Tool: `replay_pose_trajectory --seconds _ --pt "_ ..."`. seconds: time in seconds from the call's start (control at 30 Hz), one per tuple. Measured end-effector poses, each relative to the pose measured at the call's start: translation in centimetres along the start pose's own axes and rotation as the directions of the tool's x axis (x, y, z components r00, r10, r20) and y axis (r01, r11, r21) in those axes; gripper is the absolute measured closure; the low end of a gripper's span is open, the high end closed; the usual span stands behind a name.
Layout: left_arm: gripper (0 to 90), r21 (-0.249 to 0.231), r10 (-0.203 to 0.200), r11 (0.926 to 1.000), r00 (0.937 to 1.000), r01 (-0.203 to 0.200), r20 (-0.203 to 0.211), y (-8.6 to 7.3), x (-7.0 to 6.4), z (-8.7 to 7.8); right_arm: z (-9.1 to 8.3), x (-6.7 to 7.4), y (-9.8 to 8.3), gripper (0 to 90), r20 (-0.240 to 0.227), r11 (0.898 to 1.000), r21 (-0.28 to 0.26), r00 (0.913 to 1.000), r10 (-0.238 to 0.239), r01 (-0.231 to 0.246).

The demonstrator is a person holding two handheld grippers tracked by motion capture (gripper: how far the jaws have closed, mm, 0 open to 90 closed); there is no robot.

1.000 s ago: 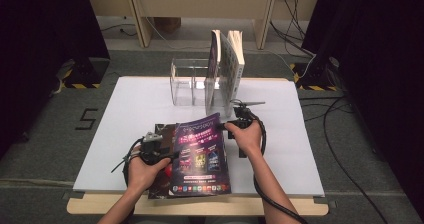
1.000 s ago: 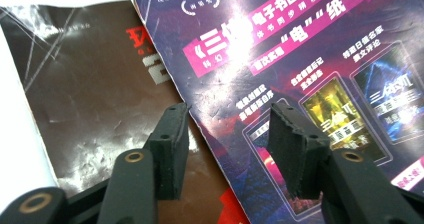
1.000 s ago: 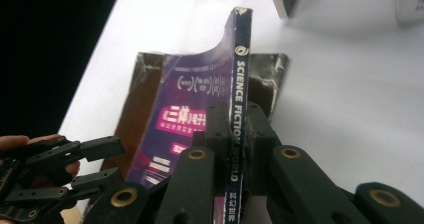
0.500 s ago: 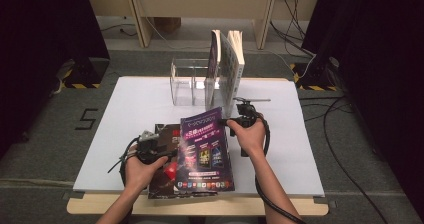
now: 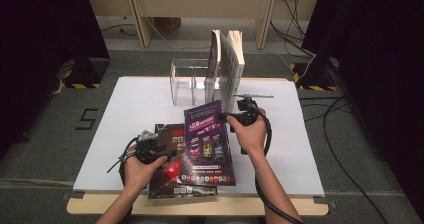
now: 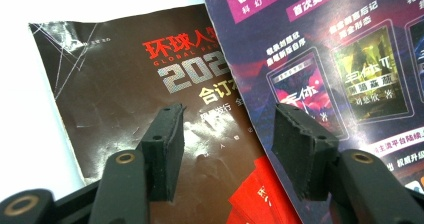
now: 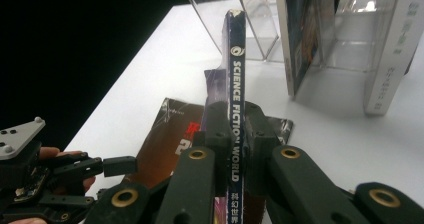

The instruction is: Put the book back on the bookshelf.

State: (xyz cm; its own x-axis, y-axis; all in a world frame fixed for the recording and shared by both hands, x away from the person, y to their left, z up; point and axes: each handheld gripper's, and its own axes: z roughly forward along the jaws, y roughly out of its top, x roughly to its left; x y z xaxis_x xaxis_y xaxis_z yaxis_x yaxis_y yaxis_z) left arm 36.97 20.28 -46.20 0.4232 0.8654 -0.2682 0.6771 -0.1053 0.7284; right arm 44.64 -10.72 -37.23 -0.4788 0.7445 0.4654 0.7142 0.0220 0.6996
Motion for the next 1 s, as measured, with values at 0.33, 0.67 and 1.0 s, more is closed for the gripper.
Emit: replay_pose_trajectory --seconds 0.33,0.67,1.0 --pt "45.9 -0.001 0.000 1.0000 1.0000 0.000 -0.007 0.0 0.1 0.0 -0.8 0.9 0.3 84.4 0.017 0.997 -0.073 0.9996 -0.022 0.023" --pt "45.8 0.002 0.003 1.0000 1.0000 -0.003 -0.008 0.0 0.2 0.0 -1.3 1.6 0.8 84.4 0.043 0.991 -0.122 0.9975 -0.055 0.060" --pt "45.7 -0.001 0.002 1.0000 1.0000 -0.002 -0.009 0.0 0.3 -0.1 -1.6 2.0 1.0 84.3 0.055 0.985 -0.155 0.9961 -0.070 0.077"
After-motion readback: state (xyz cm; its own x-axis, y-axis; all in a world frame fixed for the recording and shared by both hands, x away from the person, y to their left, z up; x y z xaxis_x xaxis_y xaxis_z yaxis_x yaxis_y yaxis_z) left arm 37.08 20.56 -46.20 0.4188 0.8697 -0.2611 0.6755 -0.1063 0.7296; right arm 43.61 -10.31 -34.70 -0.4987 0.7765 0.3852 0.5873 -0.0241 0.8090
